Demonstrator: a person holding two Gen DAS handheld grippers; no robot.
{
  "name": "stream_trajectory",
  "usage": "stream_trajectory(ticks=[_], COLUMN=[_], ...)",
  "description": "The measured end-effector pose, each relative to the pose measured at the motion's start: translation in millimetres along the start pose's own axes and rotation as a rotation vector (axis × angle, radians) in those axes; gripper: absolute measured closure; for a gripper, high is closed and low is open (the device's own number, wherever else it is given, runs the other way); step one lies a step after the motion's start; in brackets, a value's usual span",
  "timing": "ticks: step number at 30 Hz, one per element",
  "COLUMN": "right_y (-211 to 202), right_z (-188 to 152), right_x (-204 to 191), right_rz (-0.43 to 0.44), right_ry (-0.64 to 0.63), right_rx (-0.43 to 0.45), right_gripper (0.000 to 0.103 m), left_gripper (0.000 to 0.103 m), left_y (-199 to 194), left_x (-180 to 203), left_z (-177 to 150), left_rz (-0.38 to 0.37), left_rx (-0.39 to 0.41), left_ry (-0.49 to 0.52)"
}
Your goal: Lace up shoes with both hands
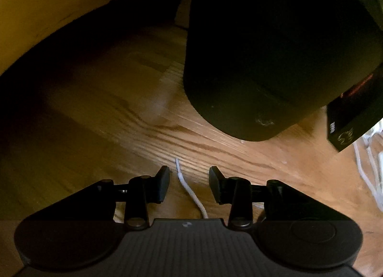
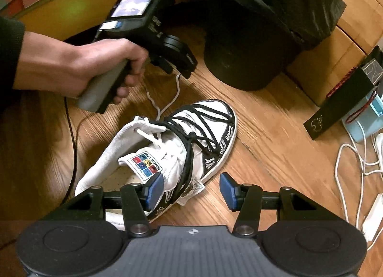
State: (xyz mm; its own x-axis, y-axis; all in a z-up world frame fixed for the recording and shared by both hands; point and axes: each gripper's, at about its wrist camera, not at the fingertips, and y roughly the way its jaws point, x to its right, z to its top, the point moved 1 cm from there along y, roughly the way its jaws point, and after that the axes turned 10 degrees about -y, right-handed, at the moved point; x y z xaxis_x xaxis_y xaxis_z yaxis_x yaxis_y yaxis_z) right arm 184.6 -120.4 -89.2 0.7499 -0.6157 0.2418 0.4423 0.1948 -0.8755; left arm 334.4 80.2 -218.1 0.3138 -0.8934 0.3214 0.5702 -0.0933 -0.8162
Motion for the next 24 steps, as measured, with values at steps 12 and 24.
stream_trajectory(ticks=[12, 24], right_y=[0, -1], right_z=[-2, -6], right_x=[1, 26], right_rz=[0.015, 0.089], right_ry=[0.009, 0.138], right_rx=[0.009, 0.022], right_gripper=[0.048, 0.048], left_gripper=[0.098, 0.099], left_y=[10, -55], left_x=[0, 19], left_z=[-5, 9], left_rz=[0.025, -0.091], left_rx=[-0.056, 0.024], left_ry=[0.041, 0.363])
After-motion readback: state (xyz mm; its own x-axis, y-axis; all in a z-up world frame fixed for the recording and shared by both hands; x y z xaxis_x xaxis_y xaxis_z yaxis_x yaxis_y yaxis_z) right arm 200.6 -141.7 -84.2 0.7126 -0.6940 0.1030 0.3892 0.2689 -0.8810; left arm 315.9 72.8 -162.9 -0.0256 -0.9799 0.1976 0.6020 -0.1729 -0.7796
